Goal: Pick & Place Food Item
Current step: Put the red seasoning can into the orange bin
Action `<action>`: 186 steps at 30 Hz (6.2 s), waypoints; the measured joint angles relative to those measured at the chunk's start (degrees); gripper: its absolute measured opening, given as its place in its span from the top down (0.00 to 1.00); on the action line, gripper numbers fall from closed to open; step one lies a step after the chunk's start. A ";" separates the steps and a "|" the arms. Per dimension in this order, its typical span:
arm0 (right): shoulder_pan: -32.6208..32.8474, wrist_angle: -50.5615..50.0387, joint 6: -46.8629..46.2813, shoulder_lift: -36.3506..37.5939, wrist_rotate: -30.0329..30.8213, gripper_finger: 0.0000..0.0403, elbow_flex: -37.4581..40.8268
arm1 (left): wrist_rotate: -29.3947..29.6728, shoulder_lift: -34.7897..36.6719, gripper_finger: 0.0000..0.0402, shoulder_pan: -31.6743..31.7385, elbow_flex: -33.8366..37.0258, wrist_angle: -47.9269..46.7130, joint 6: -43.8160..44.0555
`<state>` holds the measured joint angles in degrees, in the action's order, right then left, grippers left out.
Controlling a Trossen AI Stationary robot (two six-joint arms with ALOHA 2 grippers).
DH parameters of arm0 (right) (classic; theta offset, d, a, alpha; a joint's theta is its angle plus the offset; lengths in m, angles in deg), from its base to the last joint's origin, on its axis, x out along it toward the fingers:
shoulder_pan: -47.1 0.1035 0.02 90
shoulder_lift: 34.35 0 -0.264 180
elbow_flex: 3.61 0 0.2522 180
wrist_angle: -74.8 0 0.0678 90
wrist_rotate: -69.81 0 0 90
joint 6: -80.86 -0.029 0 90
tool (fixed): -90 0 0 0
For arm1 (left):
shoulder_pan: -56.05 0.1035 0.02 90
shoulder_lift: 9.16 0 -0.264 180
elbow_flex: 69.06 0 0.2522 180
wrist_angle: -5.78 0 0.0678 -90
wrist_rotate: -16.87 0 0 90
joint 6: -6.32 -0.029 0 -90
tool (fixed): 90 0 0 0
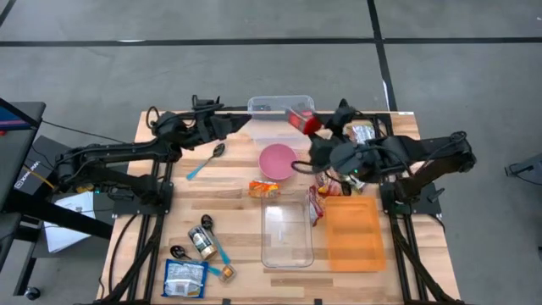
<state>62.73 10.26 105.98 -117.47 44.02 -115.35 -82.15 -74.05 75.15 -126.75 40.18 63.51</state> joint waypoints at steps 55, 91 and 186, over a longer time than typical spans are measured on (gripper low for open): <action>21.60 -31.22 -136.40 6.78 -64.73 0.48 31.80 | 1.46 2.28 0.28 3.54 0.00 -3.26 -1.88; 5.28 -22.81 -100.55 6.75 -65.73 0.48 44.06 | 1.45 2.28 0.28 4.16 0.00 -4.52 -1.87; -3.02 -14.93 -38.26 -5.39 -62.89 0.40 37.29 | -0.33 2.27 0.37 4.11 0.00 -5.75 -2.32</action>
<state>59.70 -4.67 67.72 -122.86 -18.87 -78.06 -82.48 -71.78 79.26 -126.75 34.43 61.19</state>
